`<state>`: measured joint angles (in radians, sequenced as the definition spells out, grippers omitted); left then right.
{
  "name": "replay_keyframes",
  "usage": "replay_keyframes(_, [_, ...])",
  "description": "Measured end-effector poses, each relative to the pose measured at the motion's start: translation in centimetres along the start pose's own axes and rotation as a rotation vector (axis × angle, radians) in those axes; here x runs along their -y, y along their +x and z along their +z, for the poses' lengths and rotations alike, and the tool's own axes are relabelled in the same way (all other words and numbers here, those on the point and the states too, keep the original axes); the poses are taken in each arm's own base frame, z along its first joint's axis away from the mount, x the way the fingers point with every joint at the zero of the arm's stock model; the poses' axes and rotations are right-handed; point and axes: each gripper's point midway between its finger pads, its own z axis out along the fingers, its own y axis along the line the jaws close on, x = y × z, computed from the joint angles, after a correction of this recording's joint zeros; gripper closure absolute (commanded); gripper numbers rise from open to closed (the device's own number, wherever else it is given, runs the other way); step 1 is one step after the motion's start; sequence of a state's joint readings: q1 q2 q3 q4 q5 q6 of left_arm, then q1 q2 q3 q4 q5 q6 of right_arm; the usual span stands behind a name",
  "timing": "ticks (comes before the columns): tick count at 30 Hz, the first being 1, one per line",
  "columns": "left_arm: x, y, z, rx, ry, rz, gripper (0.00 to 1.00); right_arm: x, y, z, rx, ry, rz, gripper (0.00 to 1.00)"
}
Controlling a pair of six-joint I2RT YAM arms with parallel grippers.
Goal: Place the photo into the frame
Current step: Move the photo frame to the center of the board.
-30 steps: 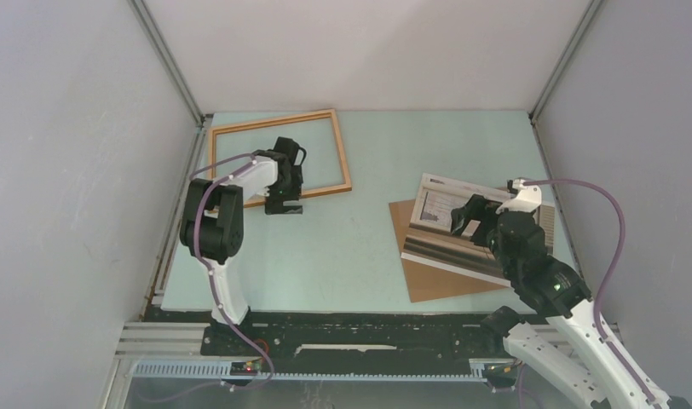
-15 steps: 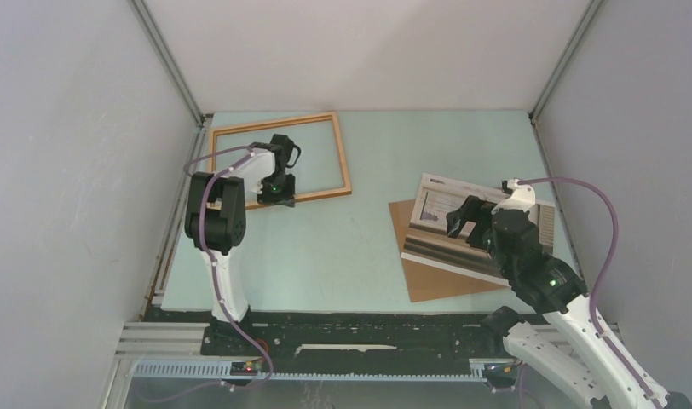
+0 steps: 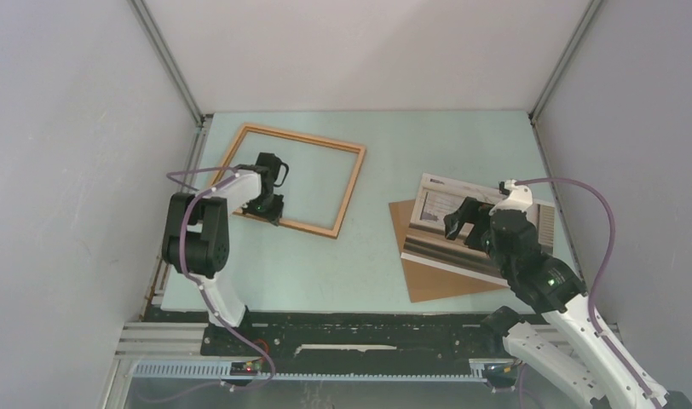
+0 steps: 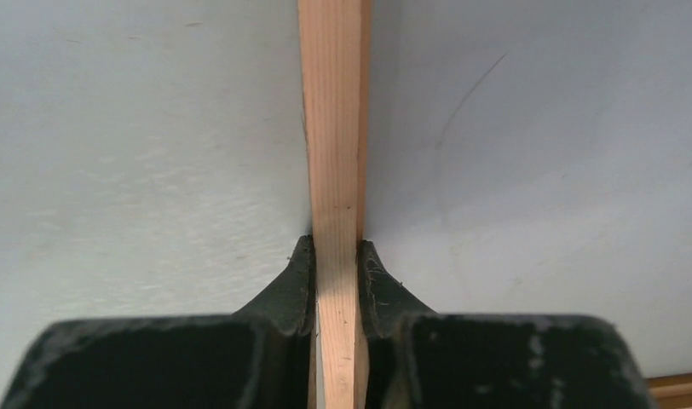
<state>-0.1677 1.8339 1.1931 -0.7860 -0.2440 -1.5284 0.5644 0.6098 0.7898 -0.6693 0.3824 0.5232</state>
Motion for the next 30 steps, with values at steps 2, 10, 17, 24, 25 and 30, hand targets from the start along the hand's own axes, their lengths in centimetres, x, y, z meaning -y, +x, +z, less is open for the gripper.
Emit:
replay_keyframes(2, [-1.4,0.0,-0.4,0.006,0.017,0.090,1.00,0.0,0.3,0.2,-0.010,0.000,-0.005,0.00])
replay_keyframes(10, [-6.9,-1.3,-2.9,0.073,0.077,0.461,1.00,-1.9,2.1,1.6,-0.104,-0.079,-0.061,0.03])
replay_keyframes(17, [-8.4,-2.7,-1.7,0.066,0.072,0.540,1.00,-4.4,5.3,3.7,-0.258,-0.178,-0.112,0.06])
replay_keyframes(24, [-9.0,-2.3,-0.7,0.045,0.087,0.550,1.00,-5.0,8.7,5.1,-0.406,-0.209,-0.149,0.06])
replay_keyframes(25, [-8.9,-2.2,-0.6,0.042,0.091,0.548,1.00,-5.1,9.0,5.2,-0.416,-0.214,-0.151,0.07])
replay_keyframes(30, [-8.7,-2.1,-0.4,0.016,0.120,0.551,0.91,-5.7,9.6,5.5,-0.443,-0.242,-0.152,0.07])
